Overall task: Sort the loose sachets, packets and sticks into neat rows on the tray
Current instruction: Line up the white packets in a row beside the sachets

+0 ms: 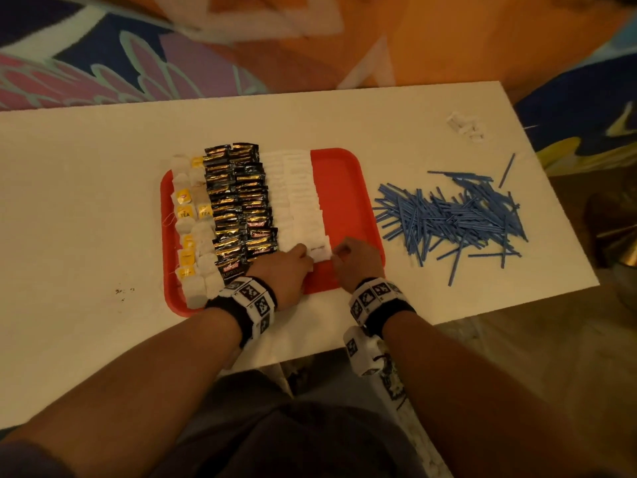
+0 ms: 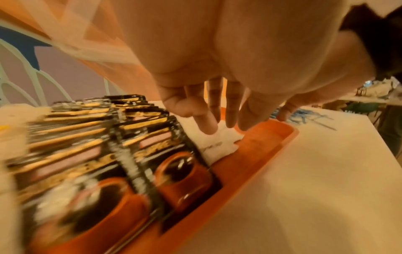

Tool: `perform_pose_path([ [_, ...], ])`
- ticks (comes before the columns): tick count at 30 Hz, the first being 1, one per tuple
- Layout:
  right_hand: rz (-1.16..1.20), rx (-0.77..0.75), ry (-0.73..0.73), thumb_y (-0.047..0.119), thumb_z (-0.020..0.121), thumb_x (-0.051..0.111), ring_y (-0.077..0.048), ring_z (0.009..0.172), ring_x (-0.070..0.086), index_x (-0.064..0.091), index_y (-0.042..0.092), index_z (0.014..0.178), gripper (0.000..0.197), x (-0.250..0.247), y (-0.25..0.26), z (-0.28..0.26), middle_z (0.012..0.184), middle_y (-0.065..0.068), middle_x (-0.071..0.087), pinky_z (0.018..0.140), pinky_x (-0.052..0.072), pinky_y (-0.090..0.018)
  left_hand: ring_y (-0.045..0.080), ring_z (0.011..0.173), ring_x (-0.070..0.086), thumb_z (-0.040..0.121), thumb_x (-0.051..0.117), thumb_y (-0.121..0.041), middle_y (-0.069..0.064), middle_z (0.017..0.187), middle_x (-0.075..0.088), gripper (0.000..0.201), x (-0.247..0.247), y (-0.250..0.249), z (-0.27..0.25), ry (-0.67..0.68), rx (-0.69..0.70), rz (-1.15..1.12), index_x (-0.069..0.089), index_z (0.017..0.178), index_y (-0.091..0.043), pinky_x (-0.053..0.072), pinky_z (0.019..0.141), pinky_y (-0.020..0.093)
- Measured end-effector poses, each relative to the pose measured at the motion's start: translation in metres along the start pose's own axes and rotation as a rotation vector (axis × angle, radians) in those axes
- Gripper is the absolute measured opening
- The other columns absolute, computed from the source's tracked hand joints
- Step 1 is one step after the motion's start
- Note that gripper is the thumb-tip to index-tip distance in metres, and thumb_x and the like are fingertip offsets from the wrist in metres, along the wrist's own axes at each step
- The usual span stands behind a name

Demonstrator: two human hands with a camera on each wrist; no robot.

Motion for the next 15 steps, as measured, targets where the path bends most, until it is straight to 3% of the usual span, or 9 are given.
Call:
perform_pose_path([
  [3,0.068,0.070,-0.036,0.019,0.089,0.063,-0.015,0.084,0.060,0.061,0.029,0.087,0.010,-0.024,-0.023,-0.002,0.092,0.006,0.063,0.074,0.050,-0.029,0.028,0.097,0.061,0.096,0.045,-0.028,0.002,0.125,0.051,0.032,-0.018,-0.021,0.024,-0.074,-0.011,-0.086,0.055,0.126,-0.020,0.052,0.077,0.038],
  [8,0.138,0.099,-0.106,0.019,0.090,0.058,-0.017,0.083,0.063,0.057,0.031,0.082,0.015,-0.077,-0.071,0.011,0.090,0.004,0.068,0.075,0.053,-0.030,0.027,0.107,0.058,0.096,0.049,-0.025,0.005,0.122,0.060,0.024,-0.051,-0.071,0.086,-0.120,-0.027,-0.221,0.061,0.117,-0.020,0.050,0.092,0.041],
  [12,0.091,0.070,-0.103,0.021,0.096,0.050,-0.020,0.078,0.062,0.057,0.024,0.087,0.012,-0.124,-0.116,0.033,0.085,0.002,0.066,0.061,0.042,-0.025,0.032,0.101,0.059,0.093,0.052,-0.020,0.008,0.105,0.057,0.011,-0.086,-0.127,0.154,-0.180,0.058,-0.233,0.060,0.100,-0.017,0.042,0.077,0.033],
  [13,0.077,0.065,-0.106,0.021,0.098,0.048,-0.022,0.078,0.063,0.057,0.021,0.089,0.013,-0.137,-0.128,0.040,0.087,-0.001,0.067,0.061,0.044,-0.027,0.034,0.100,0.059,0.092,0.054,-0.020,0.009,0.105,0.057,0.011,-0.094,-0.140,0.172,-0.186,0.064,-0.240,0.060,0.100,-0.016,0.043,0.076,0.034],
  [15,0.115,0.084,-0.107,0.023,0.098,0.050,-0.018,0.082,0.061,0.060,0.019,0.093,0.012,-0.159,-0.151,0.057,0.092,0.000,0.068,0.072,0.048,-0.029,0.036,0.106,0.056,0.095,0.055,-0.022,0.014,0.117,0.056,0.025,-0.108,-0.162,0.213,-0.184,0.061,-0.217,0.061,0.117,-0.013,0.046,0.085,0.038],
])
Point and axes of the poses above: each hand's wrist, its own z-axis towards the middle knuckle, its own x-axis out of the palm, y = z × x, the point moved 5 cm from there along z, towards the middle knuckle
